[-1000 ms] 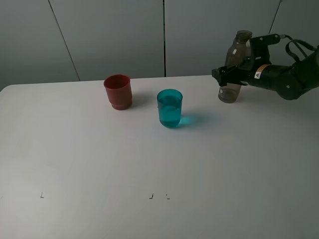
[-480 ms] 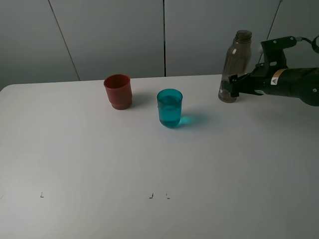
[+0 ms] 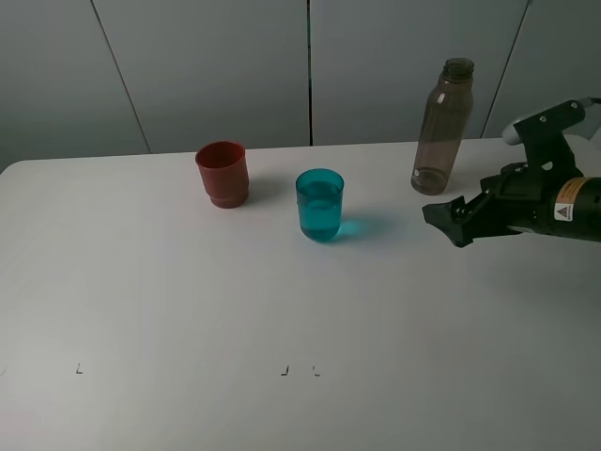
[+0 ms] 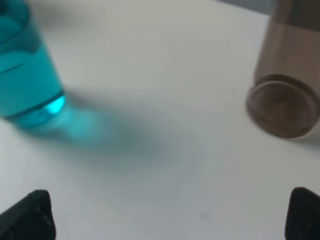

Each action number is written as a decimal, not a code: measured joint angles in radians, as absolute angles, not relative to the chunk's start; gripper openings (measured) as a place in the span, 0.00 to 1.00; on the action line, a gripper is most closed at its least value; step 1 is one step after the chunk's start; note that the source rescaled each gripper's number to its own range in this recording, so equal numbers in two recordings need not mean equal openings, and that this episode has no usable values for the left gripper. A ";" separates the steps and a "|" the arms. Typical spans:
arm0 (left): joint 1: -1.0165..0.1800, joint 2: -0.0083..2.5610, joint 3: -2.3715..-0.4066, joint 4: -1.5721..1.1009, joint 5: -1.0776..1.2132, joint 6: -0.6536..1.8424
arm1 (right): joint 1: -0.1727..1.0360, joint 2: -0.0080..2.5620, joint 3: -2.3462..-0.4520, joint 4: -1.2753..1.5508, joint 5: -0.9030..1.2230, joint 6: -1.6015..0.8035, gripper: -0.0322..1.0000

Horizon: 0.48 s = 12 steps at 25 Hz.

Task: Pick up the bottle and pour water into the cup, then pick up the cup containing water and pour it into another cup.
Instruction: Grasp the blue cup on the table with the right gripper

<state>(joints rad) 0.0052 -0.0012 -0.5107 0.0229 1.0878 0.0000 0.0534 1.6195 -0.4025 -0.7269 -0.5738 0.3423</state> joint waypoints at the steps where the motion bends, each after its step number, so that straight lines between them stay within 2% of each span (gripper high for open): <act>1: 0.005 -0.001 -0.511 0.023 1.088 0.000 | 0.067 1.618 -0.384 -0.748 -0.594 0.332 1.00; 12: 0.005 -0.001 -0.511 0.023 1.088 0.000 | 0.171 1.736 -0.384 -0.692 -0.722 0.224 1.00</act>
